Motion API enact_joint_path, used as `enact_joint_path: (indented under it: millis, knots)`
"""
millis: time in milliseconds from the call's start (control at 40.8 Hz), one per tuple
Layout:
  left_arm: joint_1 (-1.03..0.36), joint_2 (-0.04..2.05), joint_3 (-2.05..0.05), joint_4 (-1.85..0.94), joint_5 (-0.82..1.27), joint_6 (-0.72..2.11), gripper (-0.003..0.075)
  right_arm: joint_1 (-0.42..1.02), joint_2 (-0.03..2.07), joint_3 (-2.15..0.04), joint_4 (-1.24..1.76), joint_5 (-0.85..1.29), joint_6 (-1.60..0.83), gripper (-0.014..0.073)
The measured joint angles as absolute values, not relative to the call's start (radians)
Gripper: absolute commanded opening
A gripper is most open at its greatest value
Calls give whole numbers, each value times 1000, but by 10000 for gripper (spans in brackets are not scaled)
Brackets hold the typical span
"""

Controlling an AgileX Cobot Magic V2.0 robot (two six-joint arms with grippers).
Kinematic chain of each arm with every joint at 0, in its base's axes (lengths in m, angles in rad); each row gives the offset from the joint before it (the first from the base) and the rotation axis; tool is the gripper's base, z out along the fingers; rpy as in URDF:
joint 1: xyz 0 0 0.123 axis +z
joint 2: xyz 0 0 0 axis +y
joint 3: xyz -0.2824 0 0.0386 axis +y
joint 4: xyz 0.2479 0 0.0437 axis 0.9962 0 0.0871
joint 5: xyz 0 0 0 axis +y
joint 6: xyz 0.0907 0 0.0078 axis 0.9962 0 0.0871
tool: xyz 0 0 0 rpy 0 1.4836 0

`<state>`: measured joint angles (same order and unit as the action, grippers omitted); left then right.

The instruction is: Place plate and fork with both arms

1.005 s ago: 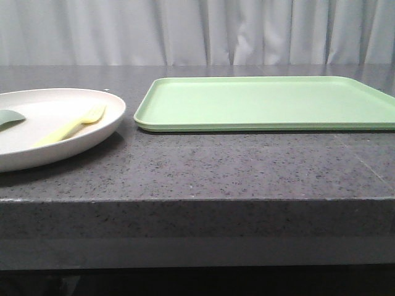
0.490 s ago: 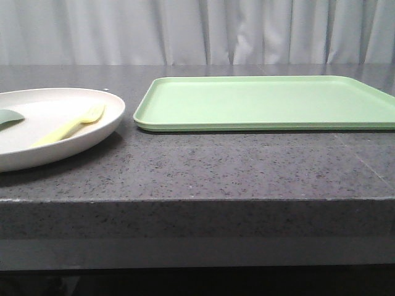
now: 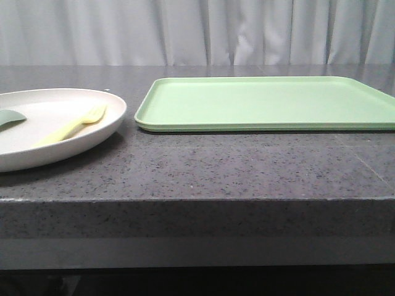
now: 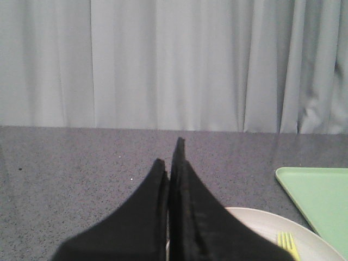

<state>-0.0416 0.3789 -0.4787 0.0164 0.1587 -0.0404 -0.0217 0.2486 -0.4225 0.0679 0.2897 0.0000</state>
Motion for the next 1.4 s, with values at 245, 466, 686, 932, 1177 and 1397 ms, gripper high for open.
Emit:
enact_joint_path:
  millis: [245,466,686,932,1177,1397]
  knots:
    - [-42,596,-549,17,175,-40,-18,-22,442,-510,68,284,0,-67]
    - [-42,617,-550,17,166,-40,282,-22,465,-512,68,284,0,272]
    - [-42,621,-550,17,168,-40,692,-22,465,-512,68,284,0,642]
    - [-42,623,-550,17,156,-40,680,-22,465,-512,68,284,0,643]
    - [-42,744,-674,11,244,-40,672,-22,465,-512,68,284,0,643]
    - [-42,1017,-951,17,588,-40,672,-22,465,-512,68,284,0,643]
